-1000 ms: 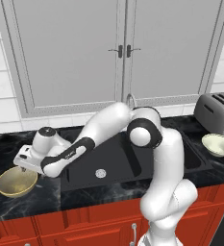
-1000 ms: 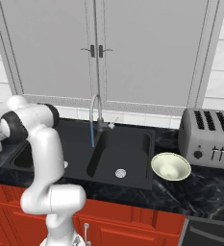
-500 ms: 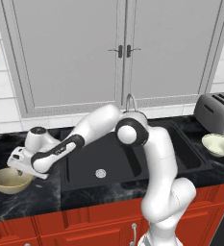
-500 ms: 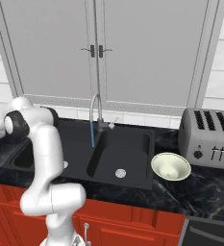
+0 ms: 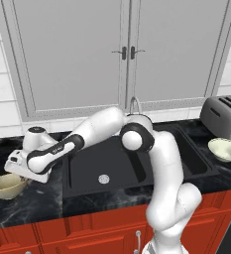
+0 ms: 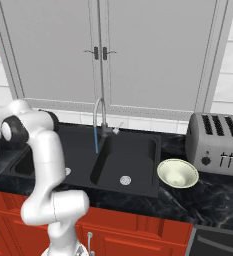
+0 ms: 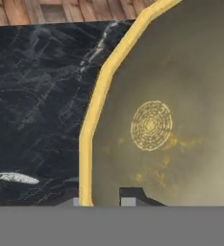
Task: Rinse each bowl for a few seconds and place them down in the sink or on the counter.
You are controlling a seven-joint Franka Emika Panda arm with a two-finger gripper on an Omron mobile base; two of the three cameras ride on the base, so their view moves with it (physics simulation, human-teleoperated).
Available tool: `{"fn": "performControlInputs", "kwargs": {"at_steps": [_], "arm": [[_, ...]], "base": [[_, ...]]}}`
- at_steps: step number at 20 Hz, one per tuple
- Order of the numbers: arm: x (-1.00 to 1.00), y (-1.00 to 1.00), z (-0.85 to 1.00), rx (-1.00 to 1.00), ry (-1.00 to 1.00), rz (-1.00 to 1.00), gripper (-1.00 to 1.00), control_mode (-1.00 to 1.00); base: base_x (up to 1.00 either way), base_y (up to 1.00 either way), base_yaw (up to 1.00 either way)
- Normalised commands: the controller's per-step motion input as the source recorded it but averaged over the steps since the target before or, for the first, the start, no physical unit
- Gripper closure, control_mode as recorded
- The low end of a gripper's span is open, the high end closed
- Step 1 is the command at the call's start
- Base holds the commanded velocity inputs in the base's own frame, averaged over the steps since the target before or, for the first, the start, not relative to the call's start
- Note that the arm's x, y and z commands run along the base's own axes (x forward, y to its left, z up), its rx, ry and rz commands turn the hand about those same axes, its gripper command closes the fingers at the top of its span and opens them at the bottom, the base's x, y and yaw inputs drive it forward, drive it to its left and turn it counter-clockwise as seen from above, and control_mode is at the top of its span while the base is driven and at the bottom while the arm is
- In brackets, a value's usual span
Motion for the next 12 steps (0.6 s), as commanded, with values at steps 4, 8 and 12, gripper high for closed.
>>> {"fn": "performControlInputs", "kwargs": {"at_steps": [4,8,12], "arm": [[-0.32,-0.08,0.51,0.0,-0.04,0.0,1.0,-1.0],[-0.32,-0.22,0.45,-0.03,-0.08,0.0,1.0,-1.0],[-0.21,-0.26,0.38,-0.06,-0.06,-0.04,1.0,-1.0]], "base": [[0.0,0.0,0.0],[0.0,0.0,0.0],[0.0,0.0,0.0]]}}
